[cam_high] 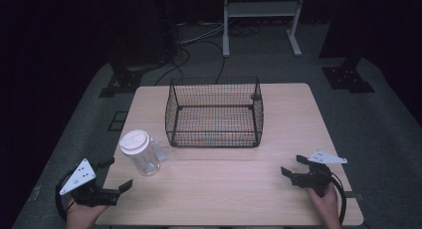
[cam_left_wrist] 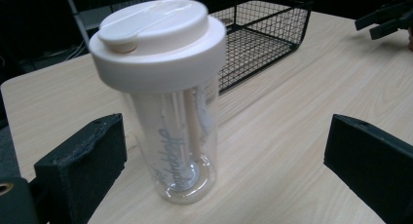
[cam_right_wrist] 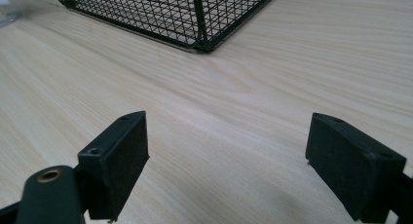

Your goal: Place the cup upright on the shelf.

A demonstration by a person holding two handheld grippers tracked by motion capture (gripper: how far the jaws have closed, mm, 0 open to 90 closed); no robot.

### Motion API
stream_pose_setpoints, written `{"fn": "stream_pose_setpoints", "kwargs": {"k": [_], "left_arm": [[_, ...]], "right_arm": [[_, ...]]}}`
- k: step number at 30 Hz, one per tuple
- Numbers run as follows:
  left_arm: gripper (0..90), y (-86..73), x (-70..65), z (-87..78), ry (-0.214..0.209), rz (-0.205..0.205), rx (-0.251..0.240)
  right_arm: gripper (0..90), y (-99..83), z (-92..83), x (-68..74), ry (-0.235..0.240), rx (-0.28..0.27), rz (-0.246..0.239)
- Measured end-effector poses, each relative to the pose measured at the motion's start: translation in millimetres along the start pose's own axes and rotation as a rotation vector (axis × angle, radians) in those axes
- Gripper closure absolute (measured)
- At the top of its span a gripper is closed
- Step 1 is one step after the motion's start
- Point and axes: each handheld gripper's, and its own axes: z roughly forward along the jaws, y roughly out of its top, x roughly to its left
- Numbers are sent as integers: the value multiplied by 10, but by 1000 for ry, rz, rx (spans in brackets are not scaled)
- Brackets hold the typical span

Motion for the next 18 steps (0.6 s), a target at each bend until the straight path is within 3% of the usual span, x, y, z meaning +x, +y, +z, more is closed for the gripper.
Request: {"fn": "stream_pose_setpoints", "kwargs": {"k": [5, 18], "left_arm": [[9, -39, 126, 64, 9, -17, 5], [9, -10, 348, 375, -45, -24, 69]], "right_arm": [[147, 1, 2, 2, 2, 0, -2], [146, 2, 4, 3, 5, 0, -5]]}}
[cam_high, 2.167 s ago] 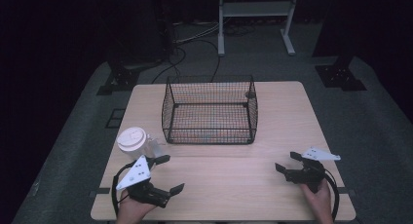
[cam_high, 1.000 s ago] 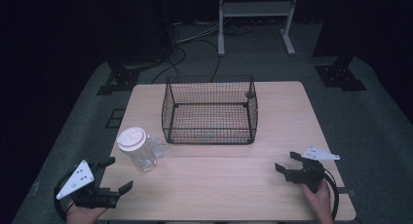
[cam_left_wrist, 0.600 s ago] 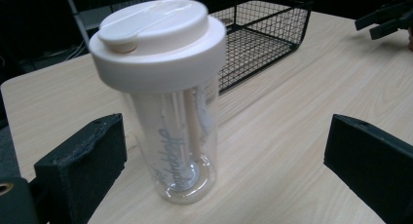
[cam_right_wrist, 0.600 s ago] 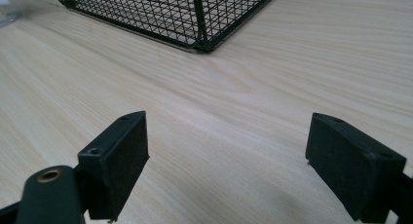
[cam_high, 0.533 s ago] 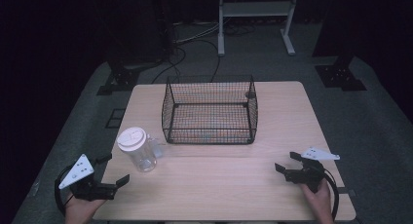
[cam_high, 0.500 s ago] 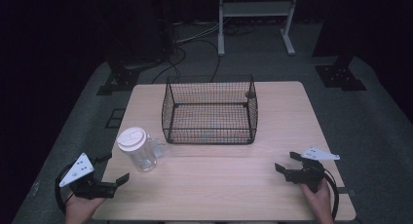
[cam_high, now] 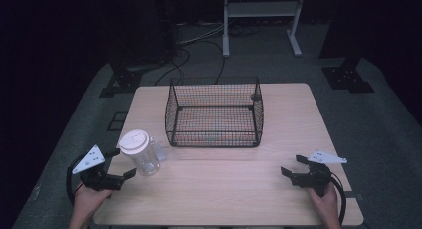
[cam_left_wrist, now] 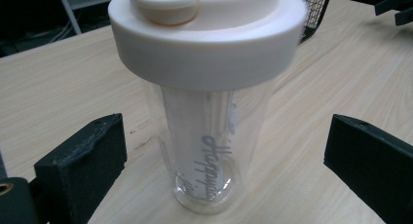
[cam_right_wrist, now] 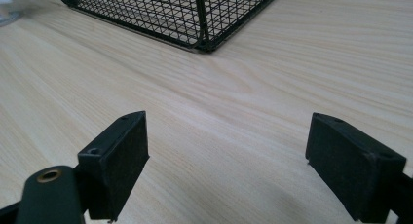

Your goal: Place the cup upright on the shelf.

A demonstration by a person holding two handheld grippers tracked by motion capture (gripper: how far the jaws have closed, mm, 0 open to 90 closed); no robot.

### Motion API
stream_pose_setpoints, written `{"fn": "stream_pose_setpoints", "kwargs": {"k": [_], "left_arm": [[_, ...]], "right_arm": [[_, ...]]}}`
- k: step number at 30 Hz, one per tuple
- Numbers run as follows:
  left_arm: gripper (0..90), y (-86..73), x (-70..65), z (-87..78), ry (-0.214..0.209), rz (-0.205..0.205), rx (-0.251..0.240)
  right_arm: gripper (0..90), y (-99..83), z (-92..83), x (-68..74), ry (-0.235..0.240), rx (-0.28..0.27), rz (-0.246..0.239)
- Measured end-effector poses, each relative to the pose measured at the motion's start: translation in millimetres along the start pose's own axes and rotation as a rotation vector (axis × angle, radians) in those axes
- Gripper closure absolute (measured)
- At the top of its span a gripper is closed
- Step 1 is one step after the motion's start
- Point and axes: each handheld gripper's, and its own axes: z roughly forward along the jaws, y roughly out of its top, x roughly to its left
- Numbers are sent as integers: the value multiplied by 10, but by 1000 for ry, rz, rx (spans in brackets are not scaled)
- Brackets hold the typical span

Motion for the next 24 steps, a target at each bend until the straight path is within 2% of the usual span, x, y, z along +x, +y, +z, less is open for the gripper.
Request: {"fn": "stream_pose_setpoints", "kwargs": {"k": [2, 7, 16, 24], "left_arm": [[9, 12, 29, 65, -10, 3, 17], [9, 39, 73, 150, -28, 3, 23], [9, 114, 142, 261, -65, 8, 59], [9, 155, 192, 306, -86, -8, 52]], "right_arm": [[146, 0, 1, 1, 1, 0, -1], [146, 0, 1, 1, 4, 0, -2], [146, 1, 1, 2, 5, 1, -5], [146, 2, 5, 5, 5, 4, -5]]}}
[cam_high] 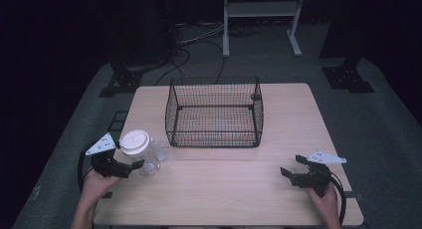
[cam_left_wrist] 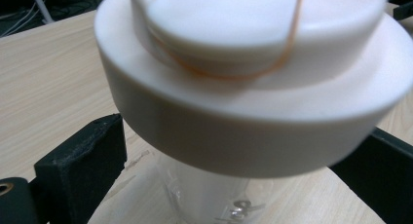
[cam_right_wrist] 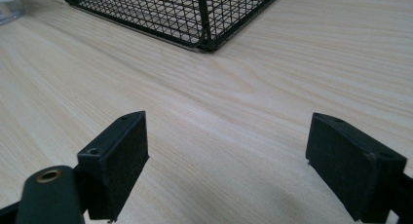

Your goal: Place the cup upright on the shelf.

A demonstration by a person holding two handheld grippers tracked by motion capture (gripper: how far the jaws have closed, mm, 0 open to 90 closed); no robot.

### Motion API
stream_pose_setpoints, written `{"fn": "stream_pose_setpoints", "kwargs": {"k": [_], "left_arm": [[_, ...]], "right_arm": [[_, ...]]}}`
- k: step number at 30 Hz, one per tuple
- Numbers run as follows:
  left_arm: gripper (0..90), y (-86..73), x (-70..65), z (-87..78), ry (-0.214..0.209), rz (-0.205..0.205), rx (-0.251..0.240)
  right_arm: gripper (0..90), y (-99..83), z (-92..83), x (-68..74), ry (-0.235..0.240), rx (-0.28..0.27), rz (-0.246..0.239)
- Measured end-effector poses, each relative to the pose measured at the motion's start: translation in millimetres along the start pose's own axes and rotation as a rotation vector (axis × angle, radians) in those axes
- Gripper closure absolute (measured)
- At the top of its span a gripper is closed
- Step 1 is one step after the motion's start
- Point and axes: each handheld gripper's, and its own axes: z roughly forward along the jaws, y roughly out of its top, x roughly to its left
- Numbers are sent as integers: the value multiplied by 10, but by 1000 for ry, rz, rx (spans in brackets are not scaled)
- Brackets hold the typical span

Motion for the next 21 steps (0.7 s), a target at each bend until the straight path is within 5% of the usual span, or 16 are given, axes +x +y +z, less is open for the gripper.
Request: {"fn": "stream_pose_setpoints", "kwargs": {"k": [10, 21], "left_arm": [[12, 62, 40, 46, -39, -2, -18], [116, 95, 58, 109, -78, 23, -25]], "right_arm": [[146, 1, 3, -1, 0, 0, -2], [146, 1, 3, -2, 0, 0, -3]]}}
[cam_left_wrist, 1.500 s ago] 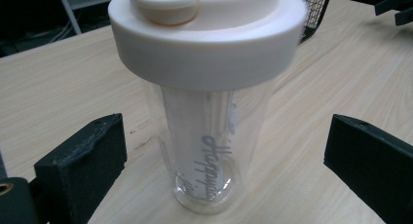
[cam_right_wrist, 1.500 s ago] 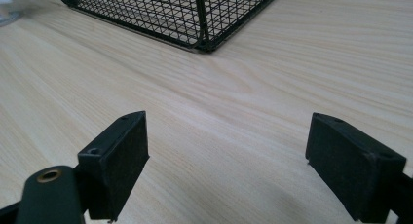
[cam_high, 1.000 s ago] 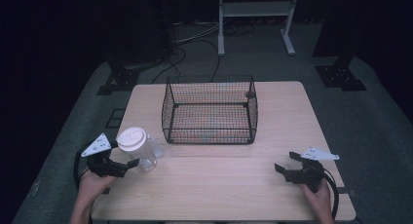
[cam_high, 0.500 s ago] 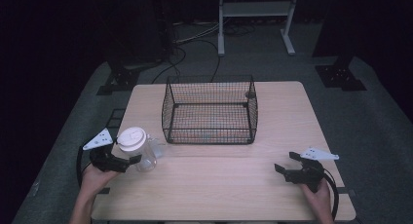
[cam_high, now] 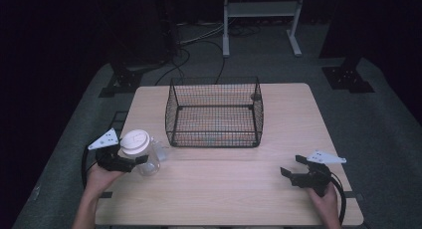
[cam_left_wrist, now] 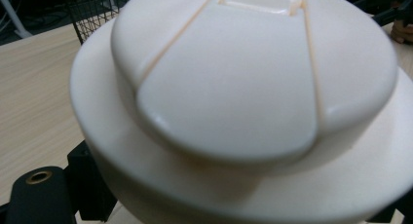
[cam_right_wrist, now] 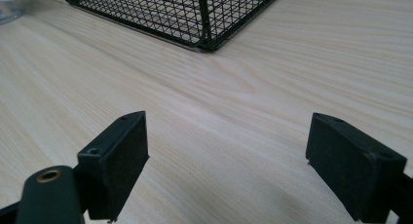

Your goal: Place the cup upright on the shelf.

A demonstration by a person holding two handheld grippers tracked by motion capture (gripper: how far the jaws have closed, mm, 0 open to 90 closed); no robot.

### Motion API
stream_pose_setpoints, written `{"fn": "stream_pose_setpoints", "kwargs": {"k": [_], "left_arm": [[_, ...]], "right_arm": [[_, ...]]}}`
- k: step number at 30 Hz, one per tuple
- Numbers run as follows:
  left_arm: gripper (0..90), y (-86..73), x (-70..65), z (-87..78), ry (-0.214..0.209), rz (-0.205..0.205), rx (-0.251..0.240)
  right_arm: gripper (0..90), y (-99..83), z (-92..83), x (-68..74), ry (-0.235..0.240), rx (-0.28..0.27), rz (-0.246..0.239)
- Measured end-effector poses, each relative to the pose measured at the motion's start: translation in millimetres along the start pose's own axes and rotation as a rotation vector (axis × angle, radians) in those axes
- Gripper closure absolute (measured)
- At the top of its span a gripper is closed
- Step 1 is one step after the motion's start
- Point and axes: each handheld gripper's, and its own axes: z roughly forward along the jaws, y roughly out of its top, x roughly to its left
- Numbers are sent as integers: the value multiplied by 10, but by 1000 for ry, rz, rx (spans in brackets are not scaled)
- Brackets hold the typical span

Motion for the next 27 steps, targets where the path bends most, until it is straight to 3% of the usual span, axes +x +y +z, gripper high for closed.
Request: {"fn": "stream_pose_setpoints", "kwargs": {"k": [6, 14, 17, 24, 27], "left_arm": [[149, 6, -16, -9, 15, 28, 9], [151, 29, -67, 10, -7, 33, 14], [152, 62, -145, 10, -5, 59, 20], [152, 173, -339, 16, -47, 99, 38], [152, 292, -467, 70, -73, 132, 46]], "right_arm": [[146, 1, 0, -1, 0, 1, 1], [146, 1, 2, -2, -1, 0, 0], [146, 2, 1, -3, -1, 0, 0], [146, 1, 1, 0, 0, 0, -1], [146, 2, 0, -3, 1, -3, 2]]}}
